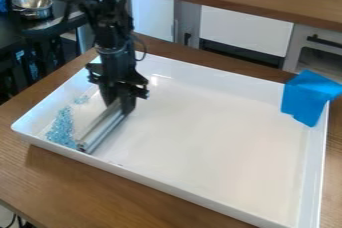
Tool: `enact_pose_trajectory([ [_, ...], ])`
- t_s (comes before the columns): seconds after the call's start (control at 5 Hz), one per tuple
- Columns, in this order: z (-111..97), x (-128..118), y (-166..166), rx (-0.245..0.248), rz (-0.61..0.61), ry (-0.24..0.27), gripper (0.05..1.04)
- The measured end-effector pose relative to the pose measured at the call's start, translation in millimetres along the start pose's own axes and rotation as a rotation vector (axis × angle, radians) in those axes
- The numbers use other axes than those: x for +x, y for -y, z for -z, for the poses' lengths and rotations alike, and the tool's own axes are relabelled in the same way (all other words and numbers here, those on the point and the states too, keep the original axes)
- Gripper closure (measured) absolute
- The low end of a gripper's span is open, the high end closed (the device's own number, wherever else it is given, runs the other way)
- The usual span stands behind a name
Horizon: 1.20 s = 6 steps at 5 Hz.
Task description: Sweep into pile
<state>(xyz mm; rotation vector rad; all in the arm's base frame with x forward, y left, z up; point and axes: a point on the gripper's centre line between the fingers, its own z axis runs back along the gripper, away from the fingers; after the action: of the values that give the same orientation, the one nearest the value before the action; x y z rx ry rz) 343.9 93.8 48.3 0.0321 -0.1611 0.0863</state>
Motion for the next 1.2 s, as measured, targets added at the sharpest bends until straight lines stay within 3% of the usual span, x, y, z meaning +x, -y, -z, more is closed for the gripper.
enact_pose_trajectory([
  [0.4,-1.2,-3.3,-26.7,-0.01,-0.01,0.018,0.714],
  [0.6,-12.5,8.0,-13.7,-0.072,-0.065,0.02,0.714],
  [0.8,-46.4,42.1,16.9,-0.171,-0.172,0.068,0.714],
  [1.0,-71.1,73.7,38.2,-0.219,-0.317,0.091,0.714],
  [1.2,-54.2,94.4,48.3,-0.168,-0.5,0.063,0.714],
])
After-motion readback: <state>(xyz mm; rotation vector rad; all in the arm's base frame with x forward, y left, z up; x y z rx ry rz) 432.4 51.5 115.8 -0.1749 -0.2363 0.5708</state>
